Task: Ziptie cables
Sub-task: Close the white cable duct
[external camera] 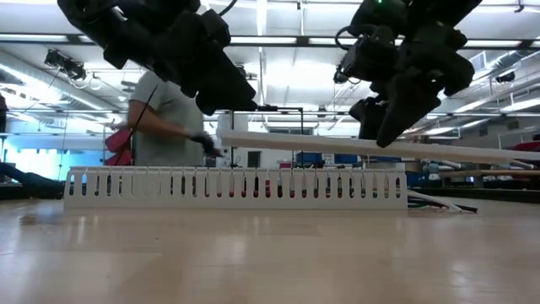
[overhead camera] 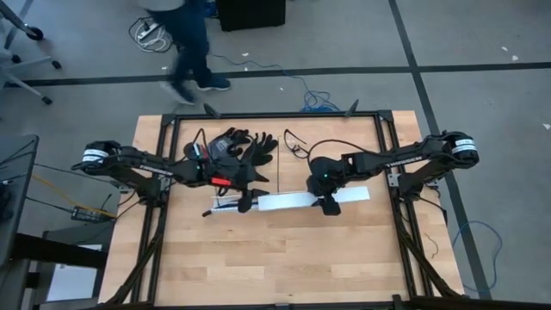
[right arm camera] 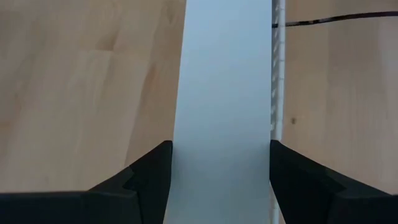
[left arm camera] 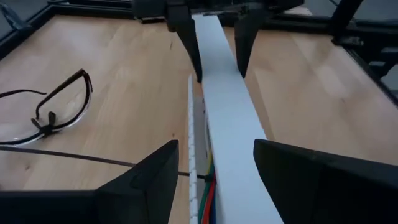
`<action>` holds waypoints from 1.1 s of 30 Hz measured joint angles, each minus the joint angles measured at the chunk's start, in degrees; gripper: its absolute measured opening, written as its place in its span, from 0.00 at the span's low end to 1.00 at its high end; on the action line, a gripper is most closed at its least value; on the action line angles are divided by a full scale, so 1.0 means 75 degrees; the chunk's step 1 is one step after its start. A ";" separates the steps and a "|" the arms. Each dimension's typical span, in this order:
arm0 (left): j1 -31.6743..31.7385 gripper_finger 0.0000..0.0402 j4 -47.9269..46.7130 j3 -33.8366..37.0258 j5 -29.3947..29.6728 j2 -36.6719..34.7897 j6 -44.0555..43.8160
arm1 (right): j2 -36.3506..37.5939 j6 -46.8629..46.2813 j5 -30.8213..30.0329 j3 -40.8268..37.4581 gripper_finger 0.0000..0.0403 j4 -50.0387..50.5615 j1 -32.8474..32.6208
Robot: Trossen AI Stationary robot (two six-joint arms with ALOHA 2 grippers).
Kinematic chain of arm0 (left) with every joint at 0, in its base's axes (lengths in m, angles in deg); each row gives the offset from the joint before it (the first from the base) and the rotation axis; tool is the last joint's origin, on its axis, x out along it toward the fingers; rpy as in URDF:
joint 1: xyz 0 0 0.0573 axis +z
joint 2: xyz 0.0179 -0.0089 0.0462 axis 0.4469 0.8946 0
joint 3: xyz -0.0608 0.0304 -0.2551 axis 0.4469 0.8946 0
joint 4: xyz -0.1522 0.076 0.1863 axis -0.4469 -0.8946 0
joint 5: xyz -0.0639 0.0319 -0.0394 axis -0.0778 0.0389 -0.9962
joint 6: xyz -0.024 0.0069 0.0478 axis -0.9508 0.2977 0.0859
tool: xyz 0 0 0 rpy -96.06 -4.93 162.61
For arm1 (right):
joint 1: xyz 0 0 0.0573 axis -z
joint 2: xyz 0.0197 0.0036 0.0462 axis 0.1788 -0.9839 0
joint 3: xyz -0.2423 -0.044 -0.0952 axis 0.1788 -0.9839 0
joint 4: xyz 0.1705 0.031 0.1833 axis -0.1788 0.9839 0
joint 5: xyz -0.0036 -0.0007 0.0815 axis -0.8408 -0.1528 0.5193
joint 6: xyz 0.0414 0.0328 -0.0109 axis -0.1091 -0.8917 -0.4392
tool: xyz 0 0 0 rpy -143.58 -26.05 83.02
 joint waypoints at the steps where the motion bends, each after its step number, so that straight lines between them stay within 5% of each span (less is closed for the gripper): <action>1: -0.0020 0.50 0.0109 0.0000 0.0002 0.0076 -0.0082 | 0.0000 0.0040 0.0000 -0.0036 0.57 -0.0008 0.0007; 10: -0.0099 0.50 0.0727 0.0003 0.0086 0.1060 -0.0352 | -0.0003 0.0088 -0.0565 -0.0422 0.57 -0.0293 0.0159; 33: -0.0218 0.50 0.1039 0.0003 0.0087 0.1385 -0.0536 | -0.0003 -0.0045 -0.0318 -0.0420 0.57 -0.0225 0.0164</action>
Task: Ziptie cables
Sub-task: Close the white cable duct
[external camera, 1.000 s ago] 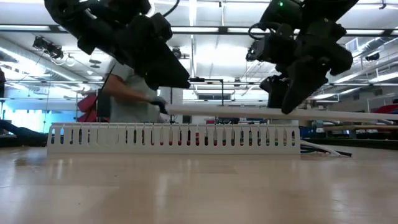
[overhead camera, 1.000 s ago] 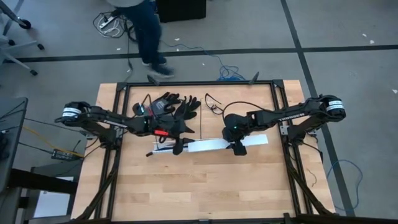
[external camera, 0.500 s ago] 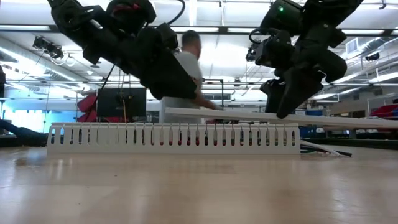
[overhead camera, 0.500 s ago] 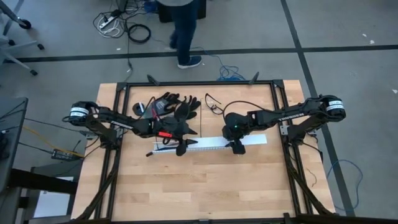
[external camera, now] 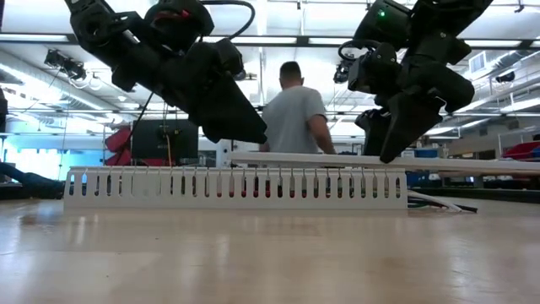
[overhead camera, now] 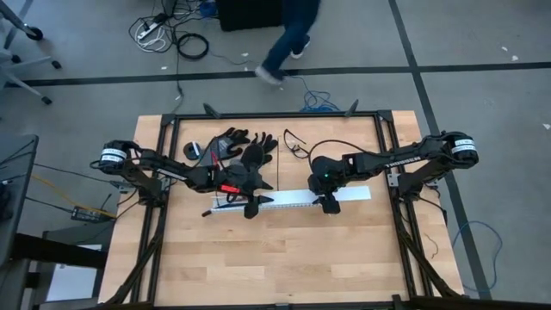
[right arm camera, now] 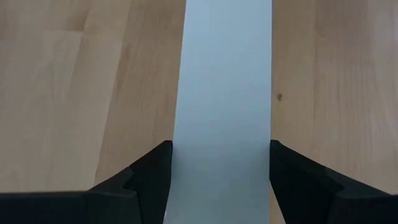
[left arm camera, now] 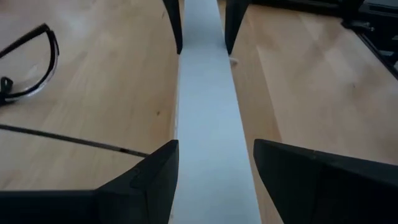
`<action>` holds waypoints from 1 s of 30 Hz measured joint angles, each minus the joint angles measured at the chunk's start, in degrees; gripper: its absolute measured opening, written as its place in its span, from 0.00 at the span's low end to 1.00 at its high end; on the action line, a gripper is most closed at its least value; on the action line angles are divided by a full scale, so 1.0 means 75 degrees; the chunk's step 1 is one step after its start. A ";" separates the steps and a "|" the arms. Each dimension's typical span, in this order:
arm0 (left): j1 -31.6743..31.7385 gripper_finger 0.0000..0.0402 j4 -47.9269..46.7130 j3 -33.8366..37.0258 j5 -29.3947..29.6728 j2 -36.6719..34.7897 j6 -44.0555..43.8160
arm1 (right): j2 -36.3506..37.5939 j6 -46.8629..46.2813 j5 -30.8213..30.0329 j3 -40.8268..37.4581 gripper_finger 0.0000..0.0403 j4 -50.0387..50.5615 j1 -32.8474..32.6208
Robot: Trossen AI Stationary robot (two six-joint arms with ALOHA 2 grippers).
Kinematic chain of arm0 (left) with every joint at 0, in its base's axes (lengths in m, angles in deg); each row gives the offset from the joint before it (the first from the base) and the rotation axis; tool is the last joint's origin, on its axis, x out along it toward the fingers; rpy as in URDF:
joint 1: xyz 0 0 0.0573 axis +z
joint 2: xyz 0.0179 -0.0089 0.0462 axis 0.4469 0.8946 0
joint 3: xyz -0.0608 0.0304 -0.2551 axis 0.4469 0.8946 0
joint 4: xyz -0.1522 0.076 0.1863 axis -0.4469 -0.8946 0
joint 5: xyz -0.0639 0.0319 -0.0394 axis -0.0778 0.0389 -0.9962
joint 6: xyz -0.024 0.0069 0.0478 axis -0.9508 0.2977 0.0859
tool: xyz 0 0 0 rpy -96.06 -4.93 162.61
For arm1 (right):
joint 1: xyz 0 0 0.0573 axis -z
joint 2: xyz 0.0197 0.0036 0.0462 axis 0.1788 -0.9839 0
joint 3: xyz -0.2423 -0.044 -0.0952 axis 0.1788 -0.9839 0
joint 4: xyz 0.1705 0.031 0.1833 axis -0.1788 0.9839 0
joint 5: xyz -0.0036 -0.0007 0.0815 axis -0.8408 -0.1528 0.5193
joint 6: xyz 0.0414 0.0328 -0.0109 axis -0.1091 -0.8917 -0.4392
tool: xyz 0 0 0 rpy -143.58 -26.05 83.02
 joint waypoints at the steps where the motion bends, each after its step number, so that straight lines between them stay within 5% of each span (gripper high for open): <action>1: 0.0000 0.50 0.0024 0.0000 0.0001 0.0036 -0.0018 | 0.0000 0.0000 0.0001 0.0000 0.57 -0.0001 0.0000; 30: -0.0175 0.50 0.0297 -0.0007 0.0040 0.0215 -0.0219 | 0.0000 -0.0067 0.0039 0.0000 0.57 0.0149 0.0003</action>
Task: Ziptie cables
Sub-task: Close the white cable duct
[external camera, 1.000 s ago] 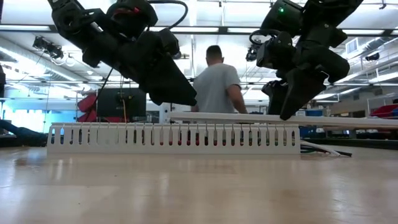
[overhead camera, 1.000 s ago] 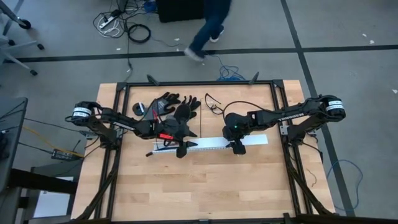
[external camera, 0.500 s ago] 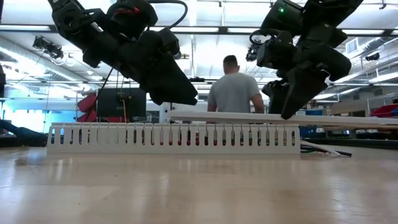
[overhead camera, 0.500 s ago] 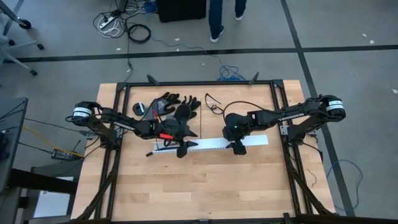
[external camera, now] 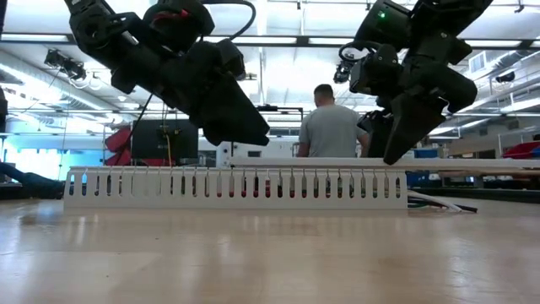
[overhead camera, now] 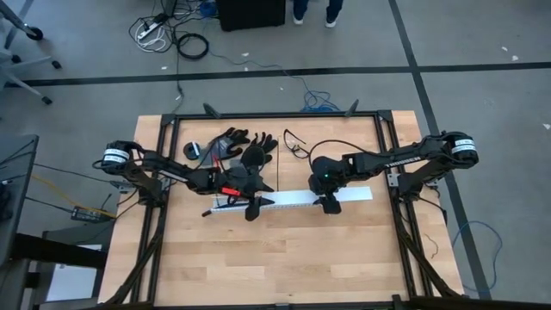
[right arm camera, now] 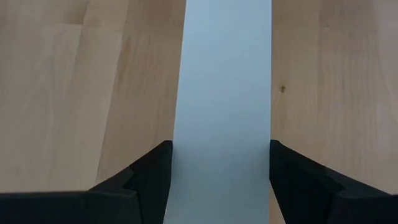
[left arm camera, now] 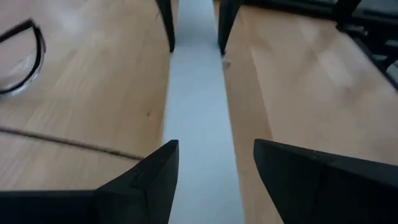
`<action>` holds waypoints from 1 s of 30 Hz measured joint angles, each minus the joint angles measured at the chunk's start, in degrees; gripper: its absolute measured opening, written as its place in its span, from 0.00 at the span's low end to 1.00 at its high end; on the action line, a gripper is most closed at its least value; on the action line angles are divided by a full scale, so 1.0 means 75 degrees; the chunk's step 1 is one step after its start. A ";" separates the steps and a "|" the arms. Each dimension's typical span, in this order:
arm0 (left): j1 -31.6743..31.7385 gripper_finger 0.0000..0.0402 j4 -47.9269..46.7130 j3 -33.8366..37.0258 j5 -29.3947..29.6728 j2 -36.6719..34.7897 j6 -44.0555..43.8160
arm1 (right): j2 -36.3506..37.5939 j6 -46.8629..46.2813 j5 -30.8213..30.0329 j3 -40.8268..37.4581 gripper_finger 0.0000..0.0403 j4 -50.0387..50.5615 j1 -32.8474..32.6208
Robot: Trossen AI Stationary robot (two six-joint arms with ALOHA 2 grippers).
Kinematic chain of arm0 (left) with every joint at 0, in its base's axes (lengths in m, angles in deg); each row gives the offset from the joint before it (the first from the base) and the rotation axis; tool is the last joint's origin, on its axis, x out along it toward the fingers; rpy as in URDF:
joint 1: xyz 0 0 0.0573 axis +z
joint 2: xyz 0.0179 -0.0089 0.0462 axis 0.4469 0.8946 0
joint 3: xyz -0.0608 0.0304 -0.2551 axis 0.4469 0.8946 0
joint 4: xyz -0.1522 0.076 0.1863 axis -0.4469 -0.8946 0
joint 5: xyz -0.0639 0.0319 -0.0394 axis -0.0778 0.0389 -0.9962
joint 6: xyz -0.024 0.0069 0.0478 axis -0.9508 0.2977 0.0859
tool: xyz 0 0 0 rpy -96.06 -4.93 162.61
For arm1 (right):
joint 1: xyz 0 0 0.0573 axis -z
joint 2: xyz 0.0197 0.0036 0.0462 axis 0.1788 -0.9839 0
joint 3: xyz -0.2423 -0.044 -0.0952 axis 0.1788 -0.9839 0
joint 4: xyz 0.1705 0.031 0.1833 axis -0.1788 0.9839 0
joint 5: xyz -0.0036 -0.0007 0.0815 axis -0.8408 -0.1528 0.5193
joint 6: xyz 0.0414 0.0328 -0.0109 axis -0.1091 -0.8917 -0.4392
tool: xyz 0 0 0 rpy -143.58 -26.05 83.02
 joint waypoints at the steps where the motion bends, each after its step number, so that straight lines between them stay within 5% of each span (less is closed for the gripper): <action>1: 0.0000 0.50 -0.0013 0.0004 0.0021 0.0029 0.0000 | 0.0000 0.0002 -0.0005 0.0000 0.57 -0.0010 0.0000; 30: -0.0061 0.50 0.0095 0.0004 -0.0056 0.0224 -0.0085 | 0.0000 -0.0089 0.0092 0.0000 0.57 -0.0015 0.0029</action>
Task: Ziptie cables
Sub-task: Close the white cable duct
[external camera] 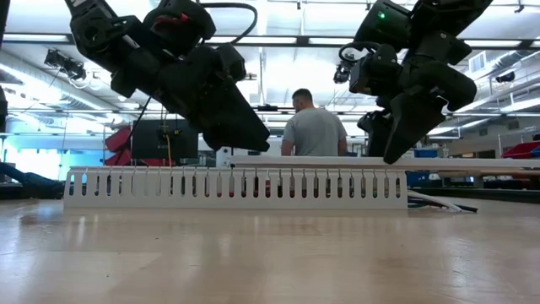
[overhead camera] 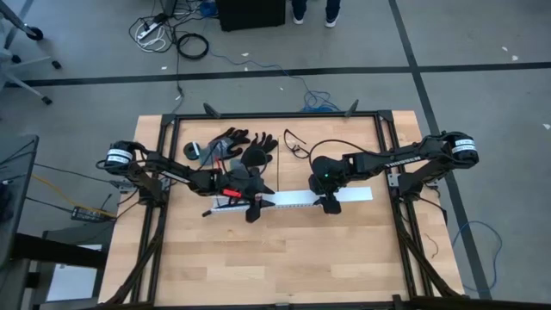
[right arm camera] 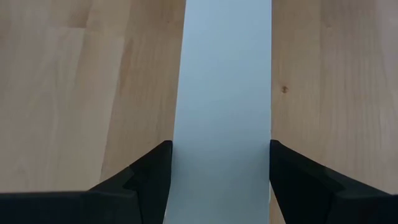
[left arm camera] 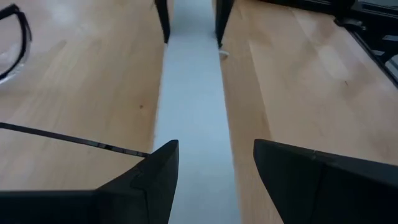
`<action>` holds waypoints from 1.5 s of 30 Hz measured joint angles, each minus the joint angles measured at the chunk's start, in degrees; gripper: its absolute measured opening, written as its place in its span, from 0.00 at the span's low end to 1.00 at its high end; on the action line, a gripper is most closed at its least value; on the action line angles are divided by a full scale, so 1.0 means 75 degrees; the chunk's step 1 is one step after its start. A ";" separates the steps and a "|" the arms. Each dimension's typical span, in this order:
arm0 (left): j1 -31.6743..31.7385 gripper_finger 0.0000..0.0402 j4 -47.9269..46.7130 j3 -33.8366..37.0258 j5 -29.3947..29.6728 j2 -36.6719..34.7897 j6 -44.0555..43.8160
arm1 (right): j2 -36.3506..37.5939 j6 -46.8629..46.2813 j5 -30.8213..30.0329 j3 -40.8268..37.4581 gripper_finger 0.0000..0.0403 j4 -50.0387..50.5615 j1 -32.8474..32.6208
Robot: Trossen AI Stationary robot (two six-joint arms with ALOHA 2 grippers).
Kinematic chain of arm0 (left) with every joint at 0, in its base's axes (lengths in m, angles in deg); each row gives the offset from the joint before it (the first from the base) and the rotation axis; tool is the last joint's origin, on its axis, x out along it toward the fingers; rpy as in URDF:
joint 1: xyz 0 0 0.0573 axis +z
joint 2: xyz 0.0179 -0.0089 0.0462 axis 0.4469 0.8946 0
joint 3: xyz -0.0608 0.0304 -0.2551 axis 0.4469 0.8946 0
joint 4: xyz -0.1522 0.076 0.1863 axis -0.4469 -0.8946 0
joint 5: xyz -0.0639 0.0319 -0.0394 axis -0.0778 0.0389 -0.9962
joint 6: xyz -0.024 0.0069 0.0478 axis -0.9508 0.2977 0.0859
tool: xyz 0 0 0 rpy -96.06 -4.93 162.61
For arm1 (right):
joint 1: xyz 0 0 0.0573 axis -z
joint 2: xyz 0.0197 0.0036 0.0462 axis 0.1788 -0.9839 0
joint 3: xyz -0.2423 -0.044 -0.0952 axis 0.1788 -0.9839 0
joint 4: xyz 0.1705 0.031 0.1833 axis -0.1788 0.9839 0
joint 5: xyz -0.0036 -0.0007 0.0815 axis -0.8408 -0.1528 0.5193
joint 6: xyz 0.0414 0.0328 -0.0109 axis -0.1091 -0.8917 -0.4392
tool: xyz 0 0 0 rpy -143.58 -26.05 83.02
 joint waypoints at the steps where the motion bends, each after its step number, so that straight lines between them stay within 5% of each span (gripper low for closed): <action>1: 0.0003 0.50 -0.0007 0.0000 0.0048 0.0000 0.0008 | 0.0000 -0.0002 0.0002 0.0000 0.57 0.0002 0.0000; 8: 0.0003 0.48 -0.0026 0.0000 0.0558 0.0000 0.0185 | 0.0000 -0.0013 0.0000 0.0000 0.57 -0.0002 0.0000; 24: 0.0006 0.13 -0.0051 0.0000 0.0462 0.0000 0.0337 | 0.0000 0.0010 0.0000 0.0000 0.57 -0.0058 0.0000; 45: -0.0012 0.12 0.0196 -0.0003 0.0450 0.0481 0.0157 | 0.0000 0.0036 -0.0018 -0.0081 0.57 -0.0113 0.0006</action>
